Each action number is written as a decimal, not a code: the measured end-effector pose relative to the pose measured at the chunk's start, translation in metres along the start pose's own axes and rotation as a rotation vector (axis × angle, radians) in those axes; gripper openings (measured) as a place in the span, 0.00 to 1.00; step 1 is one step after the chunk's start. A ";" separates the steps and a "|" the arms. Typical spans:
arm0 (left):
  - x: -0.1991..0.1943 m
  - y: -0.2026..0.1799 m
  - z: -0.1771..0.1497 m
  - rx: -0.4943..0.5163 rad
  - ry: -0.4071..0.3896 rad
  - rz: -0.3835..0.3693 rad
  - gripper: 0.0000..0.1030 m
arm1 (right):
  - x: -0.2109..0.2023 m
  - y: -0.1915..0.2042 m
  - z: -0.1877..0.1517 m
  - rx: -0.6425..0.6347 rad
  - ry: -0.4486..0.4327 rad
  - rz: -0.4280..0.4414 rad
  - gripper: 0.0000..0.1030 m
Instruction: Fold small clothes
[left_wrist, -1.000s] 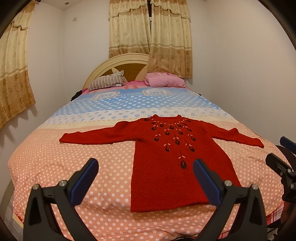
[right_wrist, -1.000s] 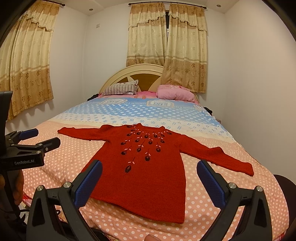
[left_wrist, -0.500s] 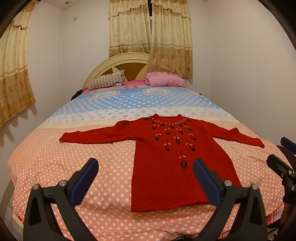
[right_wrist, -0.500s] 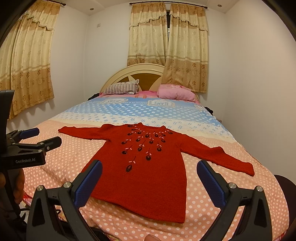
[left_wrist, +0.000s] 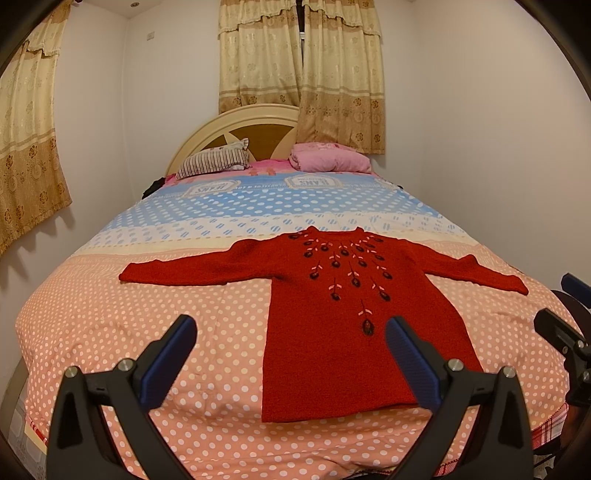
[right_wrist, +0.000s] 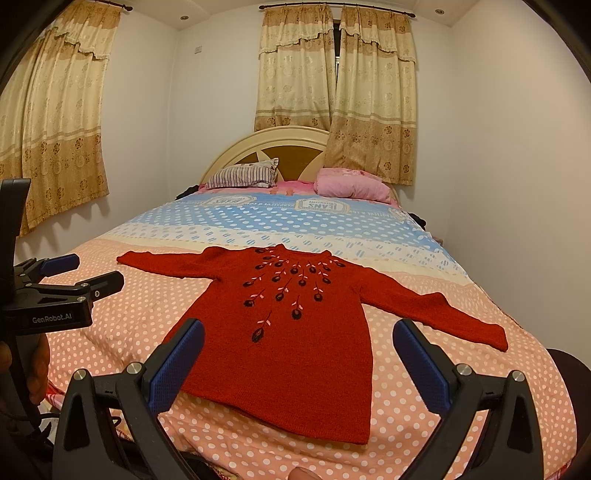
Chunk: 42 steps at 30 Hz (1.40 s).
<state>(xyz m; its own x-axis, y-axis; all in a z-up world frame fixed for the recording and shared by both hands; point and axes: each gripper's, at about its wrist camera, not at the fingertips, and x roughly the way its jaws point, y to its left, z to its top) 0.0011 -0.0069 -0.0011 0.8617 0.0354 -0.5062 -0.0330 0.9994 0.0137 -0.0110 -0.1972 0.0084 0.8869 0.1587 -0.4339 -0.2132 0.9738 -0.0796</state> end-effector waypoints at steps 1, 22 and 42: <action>0.000 0.000 0.000 0.001 0.000 0.000 1.00 | 0.000 0.000 0.000 0.000 0.000 -0.001 0.99; 0.006 -0.002 -0.003 0.000 0.012 -0.002 1.00 | 0.009 0.000 -0.004 -0.008 0.011 -0.002 0.99; 0.101 0.002 -0.001 0.062 0.116 0.031 1.00 | 0.104 -0.079 -0.028 0.130 0.118 -0.040 0.99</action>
<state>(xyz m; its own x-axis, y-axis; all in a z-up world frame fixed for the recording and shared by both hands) 0.0882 -0.0016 -0.0530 0.7963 0.0689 -0.6009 -0.0240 0.9963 0.0825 0.0869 -0.2623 -0.0557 0.8377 0.1066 -0.5356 -0.1168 0.9930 0.0149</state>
